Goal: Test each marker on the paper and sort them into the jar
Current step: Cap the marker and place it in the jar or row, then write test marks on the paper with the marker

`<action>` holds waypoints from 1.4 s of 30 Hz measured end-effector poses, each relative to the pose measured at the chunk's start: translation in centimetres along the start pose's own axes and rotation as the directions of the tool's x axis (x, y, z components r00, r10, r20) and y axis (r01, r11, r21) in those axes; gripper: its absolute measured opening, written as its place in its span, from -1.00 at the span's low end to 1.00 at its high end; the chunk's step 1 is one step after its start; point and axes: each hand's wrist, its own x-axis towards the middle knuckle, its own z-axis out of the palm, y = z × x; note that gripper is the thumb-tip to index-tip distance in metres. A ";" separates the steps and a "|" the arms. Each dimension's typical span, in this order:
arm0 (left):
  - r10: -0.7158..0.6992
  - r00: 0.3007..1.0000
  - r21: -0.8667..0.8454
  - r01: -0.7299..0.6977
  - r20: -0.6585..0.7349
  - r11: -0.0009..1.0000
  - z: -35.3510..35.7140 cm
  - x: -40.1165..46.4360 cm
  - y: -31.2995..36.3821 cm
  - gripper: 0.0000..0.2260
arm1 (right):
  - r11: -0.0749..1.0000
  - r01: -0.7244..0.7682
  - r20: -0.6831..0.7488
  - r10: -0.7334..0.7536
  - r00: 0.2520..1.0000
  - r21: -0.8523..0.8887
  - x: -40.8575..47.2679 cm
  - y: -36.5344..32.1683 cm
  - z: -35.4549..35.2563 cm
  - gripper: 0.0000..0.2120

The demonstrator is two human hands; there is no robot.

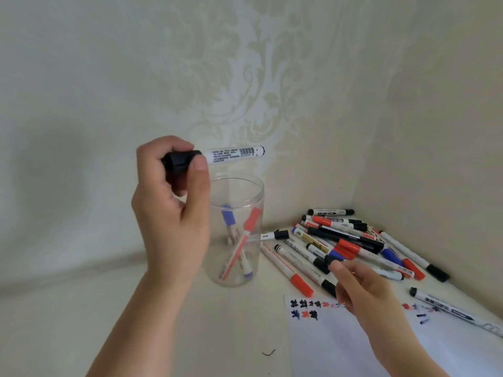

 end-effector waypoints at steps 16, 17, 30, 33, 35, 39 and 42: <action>0.029 0.807 0.416 -0.334 0.590 0.845 2.5 -2.5 -2.1 -0.83 | 0.574 0.320 0.224 -0.234 0.946 -0.754 3.0 1.4 2.8 -0.79; 0.087 0.804 0.358 -0.355 0.589 0.864 2.5 -3.3 -1.8 -0.85 | 0.517 0.342 0.246 -0.246 0.938 -0.785 3.1 1.4 3.4 -0.75; -0.333 0.535 0.176 0.323 0.777 0.930 5.4 -12.9 -3.2 -0.87 | 0.997 -0.067 0.061 0.068 0.996 -0.026 3.0 1.4 1.2 -0.87; -0.282 0.415 0.161 0.302 0.865 0.940 5.5 -14.3 -2.7 -0.68 | 0.959 -0.118 0.202 0.066 0.977 0.259 1.5 1.7 -0.2 -0.94; -0.197 0.376 0.106 0.248 0.906 0.963 5.5 -14.9 -2.1 -0.66 | 0.956 -0.112 0.278 0.033 0.960 0.271 0.8 1.9 -0.7 -0.88; -0.106 0.393 0.054 0.142 0.913 0.988 5.3 -14.9 -1.4 -0.77 | 0.971 -0.073 0.351 -0.013 0.936 0.229 0.2 1.5 -1.3 -0.85; -0.065 0.400 0.044 0.061 0.914 0.997 5.1 -14.6 -1.1 -0.84 | 0.968 -0.038 0.347 -0.052 0.936 0.247 -0.1 1.3 -1.2 -0.78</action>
